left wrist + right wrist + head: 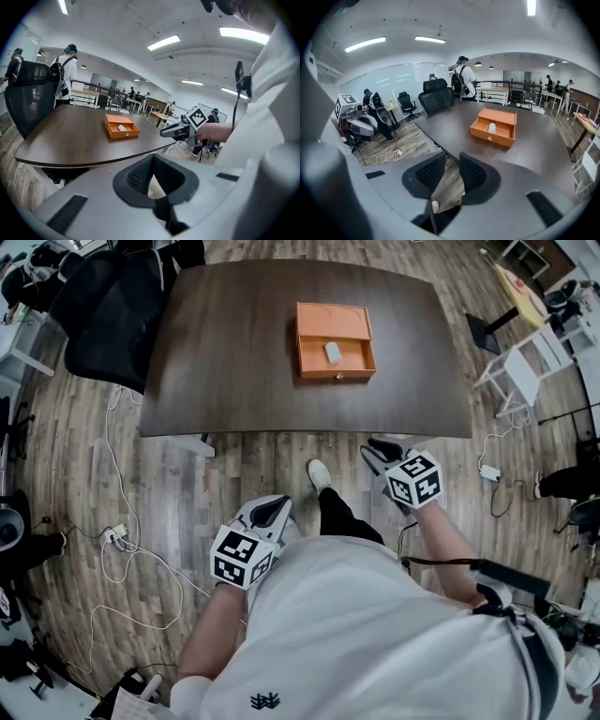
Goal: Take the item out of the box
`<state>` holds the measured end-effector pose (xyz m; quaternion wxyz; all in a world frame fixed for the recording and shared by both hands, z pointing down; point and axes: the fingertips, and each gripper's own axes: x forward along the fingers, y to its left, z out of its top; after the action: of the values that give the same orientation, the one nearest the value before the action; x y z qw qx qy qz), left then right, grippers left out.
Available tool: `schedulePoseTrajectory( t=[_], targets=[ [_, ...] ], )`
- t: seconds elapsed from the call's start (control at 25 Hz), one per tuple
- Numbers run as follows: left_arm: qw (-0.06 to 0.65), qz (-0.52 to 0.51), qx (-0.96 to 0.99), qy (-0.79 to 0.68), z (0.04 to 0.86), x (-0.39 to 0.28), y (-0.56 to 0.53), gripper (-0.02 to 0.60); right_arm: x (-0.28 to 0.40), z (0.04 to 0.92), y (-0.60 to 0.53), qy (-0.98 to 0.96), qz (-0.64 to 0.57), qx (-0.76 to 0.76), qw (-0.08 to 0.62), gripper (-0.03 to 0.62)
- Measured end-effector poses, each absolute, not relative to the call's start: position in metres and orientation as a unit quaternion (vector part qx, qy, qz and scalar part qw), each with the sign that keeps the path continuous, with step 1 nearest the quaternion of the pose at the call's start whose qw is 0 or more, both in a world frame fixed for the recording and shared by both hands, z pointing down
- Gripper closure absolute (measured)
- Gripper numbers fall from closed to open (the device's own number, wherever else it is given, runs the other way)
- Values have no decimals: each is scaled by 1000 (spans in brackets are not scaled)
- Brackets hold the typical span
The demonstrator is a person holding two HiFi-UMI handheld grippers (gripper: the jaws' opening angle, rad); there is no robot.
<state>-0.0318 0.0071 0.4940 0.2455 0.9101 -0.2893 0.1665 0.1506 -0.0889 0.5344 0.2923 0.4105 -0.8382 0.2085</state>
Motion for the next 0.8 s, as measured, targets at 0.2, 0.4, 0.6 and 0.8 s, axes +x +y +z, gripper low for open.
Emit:
schedulePoseTrajectory(
  t=[0.2, 0.4, 0.6, 0.8],
  targets=[
    [246, 174, 894, -332, 496, -48, -46, 571, 155, 543, -170, -838, 215, 406, 293, 505],
    [255, 169, 877, -371, 486, -43, -111, 571, 167, 551, -255, -841, 221, 394, 298, 504],
    [250, 169, 868, -394, 476, -29, -173, 571, 175, 570, -328, -840, 230, 377, 315, 471],
    [251, 177, 855, -418, 474, -19, -209, 571, 181, 596, -385, -833, 244, 369, 333, 432]
  ],
)
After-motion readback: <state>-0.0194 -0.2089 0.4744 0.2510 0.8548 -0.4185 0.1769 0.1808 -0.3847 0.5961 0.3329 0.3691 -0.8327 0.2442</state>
